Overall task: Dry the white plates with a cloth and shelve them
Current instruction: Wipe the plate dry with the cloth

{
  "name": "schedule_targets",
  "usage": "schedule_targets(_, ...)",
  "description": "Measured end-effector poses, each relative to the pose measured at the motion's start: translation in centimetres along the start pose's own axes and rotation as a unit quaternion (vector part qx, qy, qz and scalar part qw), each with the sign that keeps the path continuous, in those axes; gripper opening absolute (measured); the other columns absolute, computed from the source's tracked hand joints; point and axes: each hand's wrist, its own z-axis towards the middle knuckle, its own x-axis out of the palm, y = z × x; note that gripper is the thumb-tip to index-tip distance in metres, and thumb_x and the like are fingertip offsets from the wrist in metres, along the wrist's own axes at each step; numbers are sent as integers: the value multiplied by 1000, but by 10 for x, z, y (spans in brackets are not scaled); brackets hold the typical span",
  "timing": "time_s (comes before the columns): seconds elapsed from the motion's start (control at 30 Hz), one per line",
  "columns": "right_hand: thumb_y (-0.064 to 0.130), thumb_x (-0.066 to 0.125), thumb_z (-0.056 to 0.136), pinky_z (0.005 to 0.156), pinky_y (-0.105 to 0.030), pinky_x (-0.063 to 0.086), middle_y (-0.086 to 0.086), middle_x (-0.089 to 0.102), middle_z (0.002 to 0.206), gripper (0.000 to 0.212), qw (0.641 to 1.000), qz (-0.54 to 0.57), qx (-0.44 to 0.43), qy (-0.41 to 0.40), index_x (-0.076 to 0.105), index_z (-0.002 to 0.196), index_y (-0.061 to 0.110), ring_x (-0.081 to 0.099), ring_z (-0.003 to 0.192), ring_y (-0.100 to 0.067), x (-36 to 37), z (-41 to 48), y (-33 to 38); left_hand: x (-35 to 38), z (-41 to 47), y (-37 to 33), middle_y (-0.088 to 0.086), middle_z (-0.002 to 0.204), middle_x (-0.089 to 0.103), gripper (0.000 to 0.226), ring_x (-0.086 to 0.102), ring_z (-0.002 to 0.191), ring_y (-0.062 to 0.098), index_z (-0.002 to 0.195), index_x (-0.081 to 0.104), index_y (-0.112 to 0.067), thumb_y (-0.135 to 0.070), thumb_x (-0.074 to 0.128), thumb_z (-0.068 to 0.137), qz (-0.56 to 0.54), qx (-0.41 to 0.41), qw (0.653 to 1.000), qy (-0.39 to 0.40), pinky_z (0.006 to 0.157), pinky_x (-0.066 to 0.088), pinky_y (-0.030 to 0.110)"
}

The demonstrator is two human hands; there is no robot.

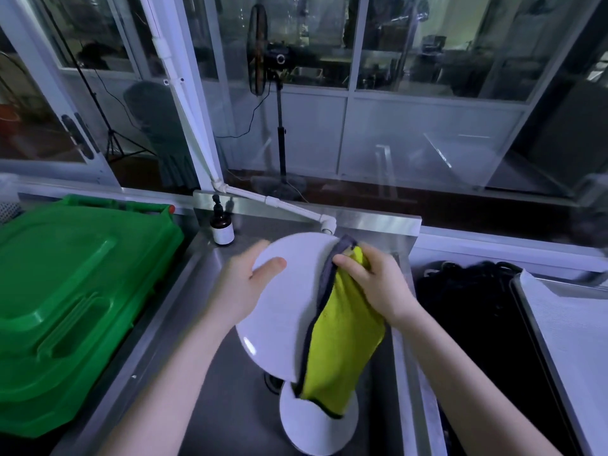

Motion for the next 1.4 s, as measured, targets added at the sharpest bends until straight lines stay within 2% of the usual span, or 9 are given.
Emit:
schedule_targets(0.17,40,71,84,66,-33,41,-16,61,70,43,987,-127,-62,80,62,82,-2,49,65,-23,9,12,16,-3,10,-11,-12,91,69,13,61,88,2,98,66,-29,-25,75,90,41,37,997,51,77,42,20)
schedule_targets(0.4,31,67,90,62,-37,35,-15,47,62,44,984,102,62,-132,51,76,-7,40,63,-17,15,-15,-17,38,-35,9,-33,100,68,18,59,95,-16,103,62,-42,-25,64,98,-147,-51,957,-245,76,42,3)
schedule_targets(0.63,29,68,91,72,-44,48,-13,67,74,27,989,96,63,-90,64,82,4,56,71,-17,7,-14,-17,15,-7,6,-15,104,70,24,59,90,-9,124,66,-22,-25,59,101,-62,-38,987,-141,74,40,2)
schedule_targets(0.8,37,72,85,60,-16,37,-1,58,62,31,985,-127,-93,70,63,79,8,46,60,-12,12,3,9,6,10,-15,-13,97,72,15,65,95,7,104,69,-38,-27,66,96,60,105,990,76,88,46,25)
schedule_targets(0.87,37,72,84,60,-17,36,-1,58,60,31,987,-126,-95,44,62,76,8,45,58,-9,12,2,7,2,8,-12,-12,86,71,28,62,79,0,101,67,-49,-23,73,91,3,70,997,32,74,47,19)
schedule_targets(1.0,31,70,88,59,-34,36,1,52,56,36,994,-5,-1,-110,56,68,5,40,57,-7,-1,-3,-12,7,-15,12,-24,81,71,15,62,72,-5,96,68,-35,-20,69,94,-122,-30,977,-174,65,44,9)
schedule_targets(1.13,33,67,92,70,-40,44,-10,62,74,32,963,195,110,-150,64,83,2,52,72,-19,4,-11,-20,45,-30,5,-14,56,33,39,28,53,5,68,40,-23,-19,51,105,-169,-47,951,-254,48,24,17)
schedule_targets(1.23,28,66,92,75,-37,47,-4,69,77,21,964,195,112,-145,69,80,12,58,77,-15,2,-10,-16,40,-18,-5,-13,57,26,42,23,55,6,67,33,-20,-17,49,105,-149,-21,961,-234,48,20,19)
schedule_targets(1.4,30,68,89,55,-14,40,17,59,56,24,999,22,-17,-24,61,67,28,49,55,4,-19,8,14,4,7,-21,-5,59,33,36,27,59,7,69,45,-22,-18,56,103,-13,94,993,-76,54,23,22)
